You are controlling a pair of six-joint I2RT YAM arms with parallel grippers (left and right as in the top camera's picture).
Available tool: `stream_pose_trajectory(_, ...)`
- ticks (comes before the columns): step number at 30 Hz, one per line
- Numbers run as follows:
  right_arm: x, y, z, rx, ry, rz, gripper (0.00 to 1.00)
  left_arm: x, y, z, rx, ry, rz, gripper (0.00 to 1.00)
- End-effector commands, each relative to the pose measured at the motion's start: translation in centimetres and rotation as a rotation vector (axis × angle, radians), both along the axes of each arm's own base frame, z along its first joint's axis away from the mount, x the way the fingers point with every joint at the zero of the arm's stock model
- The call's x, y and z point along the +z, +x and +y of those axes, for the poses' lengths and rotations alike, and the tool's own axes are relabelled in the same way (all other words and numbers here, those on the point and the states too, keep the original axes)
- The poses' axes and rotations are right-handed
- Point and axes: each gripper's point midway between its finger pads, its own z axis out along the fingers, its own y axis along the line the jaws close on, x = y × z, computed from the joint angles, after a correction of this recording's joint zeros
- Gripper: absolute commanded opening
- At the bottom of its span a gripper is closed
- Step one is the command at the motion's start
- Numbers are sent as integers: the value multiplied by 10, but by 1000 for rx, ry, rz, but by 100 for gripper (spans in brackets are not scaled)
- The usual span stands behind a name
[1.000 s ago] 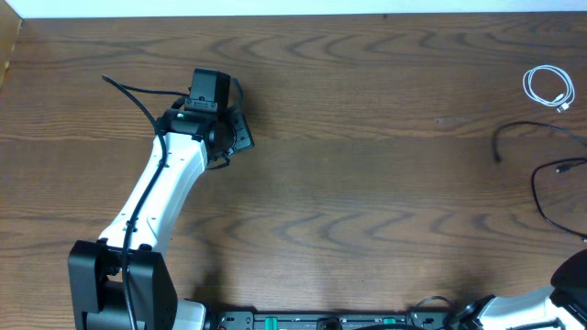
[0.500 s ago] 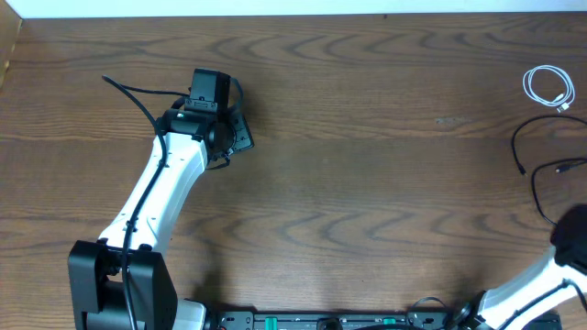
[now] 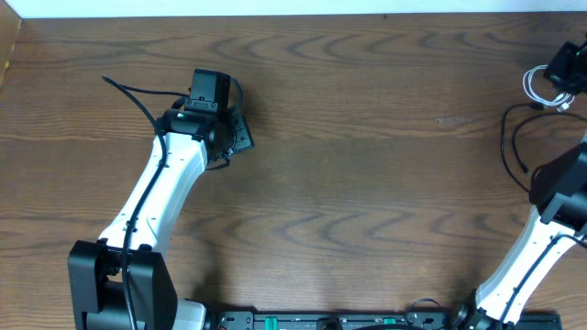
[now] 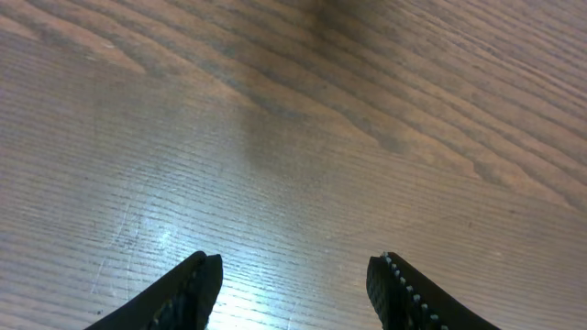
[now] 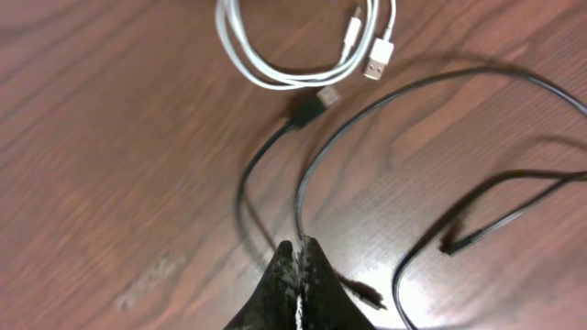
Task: Untangle cables
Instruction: 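Carry the black cable to the right table edge with the right gripper, then release the black cable at the right edge and open the right gripper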
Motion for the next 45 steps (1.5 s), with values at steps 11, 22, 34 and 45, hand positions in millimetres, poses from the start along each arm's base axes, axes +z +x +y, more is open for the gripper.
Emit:
stream_pose_trajectory(11, 36, -24, -38, -52, 256, -210, 4, -6, -1, 3, -9, 21, 15, 57)
stream_pose_trajectory(22, 174, -45, 48, 276, 108, -393, 30, -6, -1, 3, -8, 20, 15, 57)
stream_pose_trajectory(34, 268, -124, 180, 568, -57, -450, 99, -6, -1, 3, 1, 17, 15, 57)
stream_pose_trajectory(45, 293, -163, 196, 628, -129, -488, 99, -6, -1, 3, 1, 17, 15, 57)
